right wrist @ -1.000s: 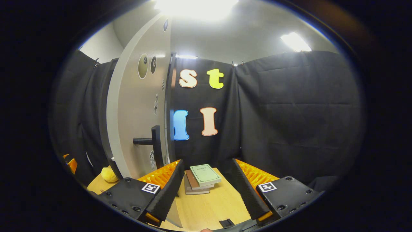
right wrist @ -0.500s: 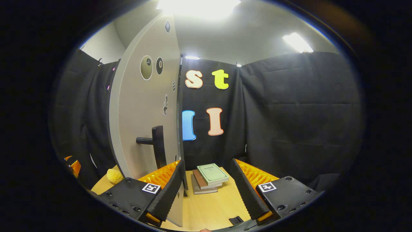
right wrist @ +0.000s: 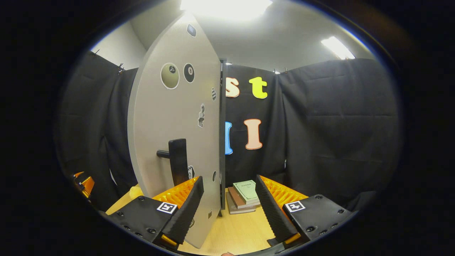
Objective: Open the cabinet door with the right hand, grasp the bottle in the cabinet with the left hand and place it on the coaster, then close the cabinet door with the right hand.
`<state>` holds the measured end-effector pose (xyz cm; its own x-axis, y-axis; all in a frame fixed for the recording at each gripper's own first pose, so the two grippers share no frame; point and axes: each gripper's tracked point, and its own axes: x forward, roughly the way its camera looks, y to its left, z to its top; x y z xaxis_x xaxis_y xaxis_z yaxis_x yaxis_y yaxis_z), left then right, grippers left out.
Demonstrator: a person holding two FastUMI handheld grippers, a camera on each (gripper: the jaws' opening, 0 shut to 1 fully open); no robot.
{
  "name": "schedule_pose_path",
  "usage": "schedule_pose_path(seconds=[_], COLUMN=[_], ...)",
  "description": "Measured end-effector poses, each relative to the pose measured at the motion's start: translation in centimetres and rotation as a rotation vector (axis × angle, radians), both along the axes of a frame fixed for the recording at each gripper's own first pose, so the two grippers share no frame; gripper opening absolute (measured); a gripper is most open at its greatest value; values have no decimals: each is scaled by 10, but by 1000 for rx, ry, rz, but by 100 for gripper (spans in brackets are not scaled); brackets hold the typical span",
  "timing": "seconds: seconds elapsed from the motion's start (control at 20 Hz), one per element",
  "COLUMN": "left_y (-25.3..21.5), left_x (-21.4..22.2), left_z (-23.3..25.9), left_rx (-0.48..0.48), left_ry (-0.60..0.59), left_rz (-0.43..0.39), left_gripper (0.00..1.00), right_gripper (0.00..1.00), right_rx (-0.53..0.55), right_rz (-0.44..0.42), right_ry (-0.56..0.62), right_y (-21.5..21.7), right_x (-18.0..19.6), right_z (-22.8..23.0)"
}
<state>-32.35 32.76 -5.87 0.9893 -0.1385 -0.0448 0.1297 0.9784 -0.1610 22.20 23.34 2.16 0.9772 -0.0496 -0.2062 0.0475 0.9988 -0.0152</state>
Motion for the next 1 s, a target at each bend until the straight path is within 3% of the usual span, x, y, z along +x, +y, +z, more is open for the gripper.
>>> schedule_pose_path(seconds=[0.45, 1.0], left_y=[34, 86], left_x=[-2, -10], left_z=[-13, -29], left_rx=[8, 27], left_ry=[11, 51], left_rz=[38, 122], left_gripper=[77, 79], right_gripper=[95, 96], right_rx=[3, 59], right_rz=[99, 325], right_ry=[0, -4], right_y=[62, 193], right_x=[18, 71], right_z=[0, -18])
